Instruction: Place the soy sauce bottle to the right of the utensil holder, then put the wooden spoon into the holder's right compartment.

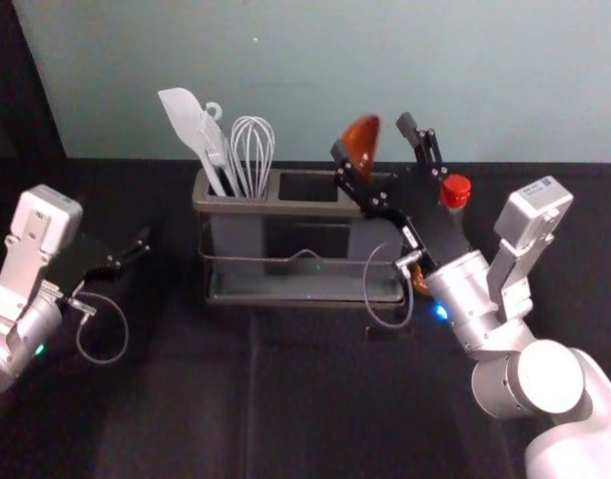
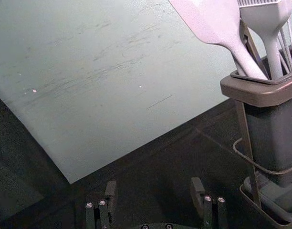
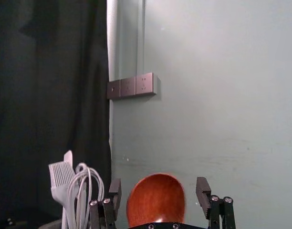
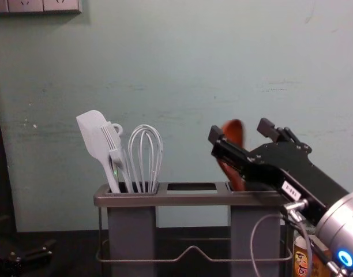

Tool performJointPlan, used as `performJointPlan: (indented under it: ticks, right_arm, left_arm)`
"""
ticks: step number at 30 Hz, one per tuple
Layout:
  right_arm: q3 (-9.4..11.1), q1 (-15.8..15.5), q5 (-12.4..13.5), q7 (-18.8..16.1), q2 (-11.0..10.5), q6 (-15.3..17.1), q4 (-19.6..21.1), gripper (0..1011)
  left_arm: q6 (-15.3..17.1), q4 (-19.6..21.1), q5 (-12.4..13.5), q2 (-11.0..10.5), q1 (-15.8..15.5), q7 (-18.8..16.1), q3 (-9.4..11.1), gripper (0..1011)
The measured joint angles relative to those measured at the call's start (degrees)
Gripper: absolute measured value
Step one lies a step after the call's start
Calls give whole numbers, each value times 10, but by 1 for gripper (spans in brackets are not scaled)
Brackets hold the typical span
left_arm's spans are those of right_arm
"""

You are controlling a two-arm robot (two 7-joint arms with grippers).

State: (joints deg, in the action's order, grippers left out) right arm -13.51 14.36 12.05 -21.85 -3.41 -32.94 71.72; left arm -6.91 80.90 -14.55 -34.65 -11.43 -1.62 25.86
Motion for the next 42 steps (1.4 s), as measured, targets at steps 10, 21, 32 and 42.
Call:
performJointPlan:
  ticks: [10, 21, 32, 42]
  right_arm:
    - [5, 11, 16, -11, -9, 8, 57, 1002]
    - [26, 46, 17, -9, -41, 34, 94, 1002]
    - [65, 66, 23, -7, -93, 68, 86, 1002]
    - [98, 33, 10, 23, -113, 87, 60, 1002]
  left_arm:
    - [0, 0, 0, 0, 0, 0, 0, 1000]
    - [0, 0, 0, 0, 0, 0, 0, 1000]
    - [0, 0, 0, 0, 0, 0, 0, 1000]
    - [0, 0, 0, 0, 0, 0, 0, 1000]
